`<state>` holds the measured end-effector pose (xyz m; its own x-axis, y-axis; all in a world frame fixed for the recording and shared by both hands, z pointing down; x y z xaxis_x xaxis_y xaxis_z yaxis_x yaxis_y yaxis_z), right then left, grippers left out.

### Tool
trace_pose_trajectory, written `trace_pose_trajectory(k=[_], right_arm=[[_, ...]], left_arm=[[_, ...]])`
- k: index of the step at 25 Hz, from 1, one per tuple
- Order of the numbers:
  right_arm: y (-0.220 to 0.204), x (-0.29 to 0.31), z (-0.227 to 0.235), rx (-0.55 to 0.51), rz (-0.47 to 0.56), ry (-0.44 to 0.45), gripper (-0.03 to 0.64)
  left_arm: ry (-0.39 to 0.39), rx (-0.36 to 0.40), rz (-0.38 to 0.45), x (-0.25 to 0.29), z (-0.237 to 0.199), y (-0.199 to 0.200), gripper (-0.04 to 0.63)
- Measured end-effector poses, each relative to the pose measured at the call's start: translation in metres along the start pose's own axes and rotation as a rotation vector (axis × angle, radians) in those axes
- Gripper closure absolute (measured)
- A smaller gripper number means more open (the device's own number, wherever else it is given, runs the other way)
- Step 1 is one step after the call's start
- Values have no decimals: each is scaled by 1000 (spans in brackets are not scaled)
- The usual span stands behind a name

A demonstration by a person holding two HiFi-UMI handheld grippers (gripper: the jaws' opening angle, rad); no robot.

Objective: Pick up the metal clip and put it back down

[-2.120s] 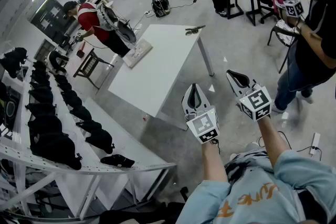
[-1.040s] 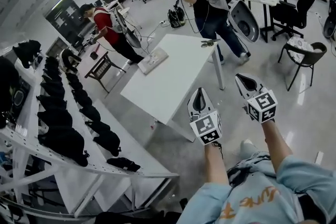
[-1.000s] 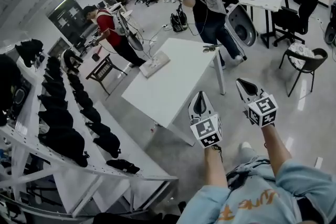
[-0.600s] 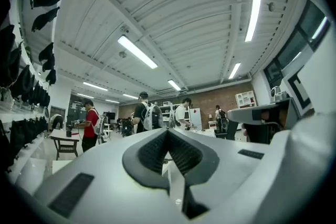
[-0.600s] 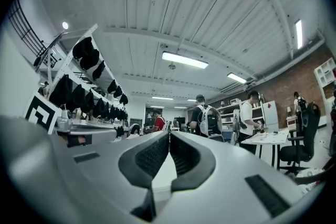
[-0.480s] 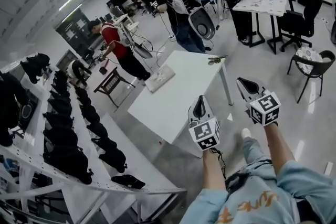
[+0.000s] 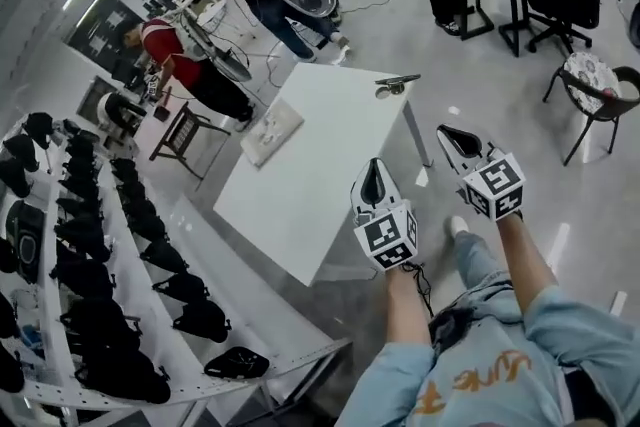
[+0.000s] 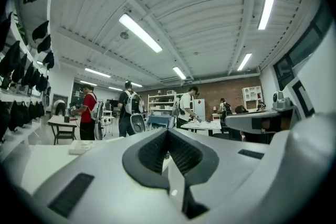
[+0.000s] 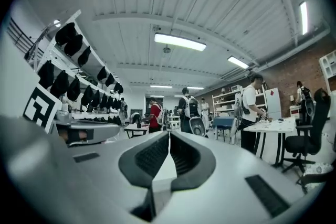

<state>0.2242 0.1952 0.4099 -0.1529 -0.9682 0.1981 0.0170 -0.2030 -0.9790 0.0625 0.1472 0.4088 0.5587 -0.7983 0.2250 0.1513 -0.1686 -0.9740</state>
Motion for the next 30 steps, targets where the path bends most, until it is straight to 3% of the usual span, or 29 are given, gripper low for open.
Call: trace_pose_trajectory(k=[5, 15, 22, 30], right_arm=[[-8, 60, 52, 71, -39, -4, 587], [-24, 174, 114, 78, -122, 41, 586], [-15, 234, 161, 25, -159, 73, 586], [-48, 278, 187, -9, -236, 118, 586]], left_arm=[[4, 10, -92, 75, 0, -5, 586], [41, 11, -211, 196, -17, -10, 586], [71, -68, -245, 275, -21, -5, 586], [96, -156, -292, 310, -28, -29, 586]])
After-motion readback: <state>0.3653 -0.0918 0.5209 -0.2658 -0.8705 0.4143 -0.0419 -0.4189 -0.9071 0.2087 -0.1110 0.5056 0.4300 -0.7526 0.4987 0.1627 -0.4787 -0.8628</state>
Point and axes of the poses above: the fingertips, and each gripper's own axes: x forward along the fingers, z to its right, y out of its top, the point moved 4 cm from there along -x, backward along the fingers, and after that the axes turned 11 degrees about -z, right-handed, at the moved point
